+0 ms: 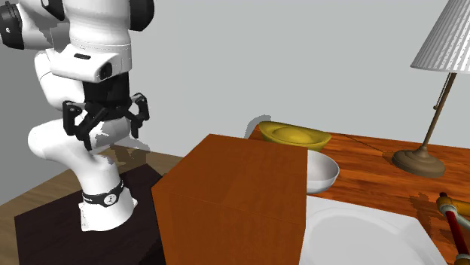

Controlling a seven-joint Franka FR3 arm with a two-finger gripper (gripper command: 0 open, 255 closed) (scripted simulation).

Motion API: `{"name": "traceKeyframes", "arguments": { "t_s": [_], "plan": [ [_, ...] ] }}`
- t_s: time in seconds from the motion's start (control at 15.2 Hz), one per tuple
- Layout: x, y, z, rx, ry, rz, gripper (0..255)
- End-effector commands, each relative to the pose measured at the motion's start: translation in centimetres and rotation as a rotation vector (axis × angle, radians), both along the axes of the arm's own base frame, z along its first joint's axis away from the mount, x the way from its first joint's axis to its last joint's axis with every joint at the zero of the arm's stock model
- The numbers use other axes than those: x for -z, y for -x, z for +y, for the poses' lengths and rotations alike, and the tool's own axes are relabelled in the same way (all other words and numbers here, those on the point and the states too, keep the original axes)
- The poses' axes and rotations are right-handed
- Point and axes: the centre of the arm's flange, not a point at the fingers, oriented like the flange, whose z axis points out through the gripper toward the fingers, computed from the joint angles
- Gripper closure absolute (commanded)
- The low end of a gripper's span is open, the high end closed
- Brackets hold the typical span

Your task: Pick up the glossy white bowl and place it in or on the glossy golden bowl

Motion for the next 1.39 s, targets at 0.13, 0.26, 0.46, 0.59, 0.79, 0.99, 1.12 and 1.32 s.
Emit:
{"name": "traceKeyframes", "arguments": {
  "t_s": [0.13,0.26,0.46,0.59,0.79,0.99,1.12,1.32],
  "plan": [
    [0.9,-1.3,1.8,0.003,-0.014,-0.006,0],
    [1.9,-2.7,3.5,0.006,-0.029,-0.013,0],
    [3.2,-4.8,6.2,0.01,-0.05,-0.022,0],
    [4.0,-6.1,8.0,0.013,-0.065,-0.028,0],
    [5.2,-8.2,10.7,0.017,-0.086,-0.038,0],
    [6.3,-10.4,13.4,0.022,-0.108,-0.047,0],
    [7.0,-11.8,15.2,0.024,-0.122,-0.053,0],
    [7.9,-13.9,17.9,0.029,-0.144,-0.063,0]
  ]
}}
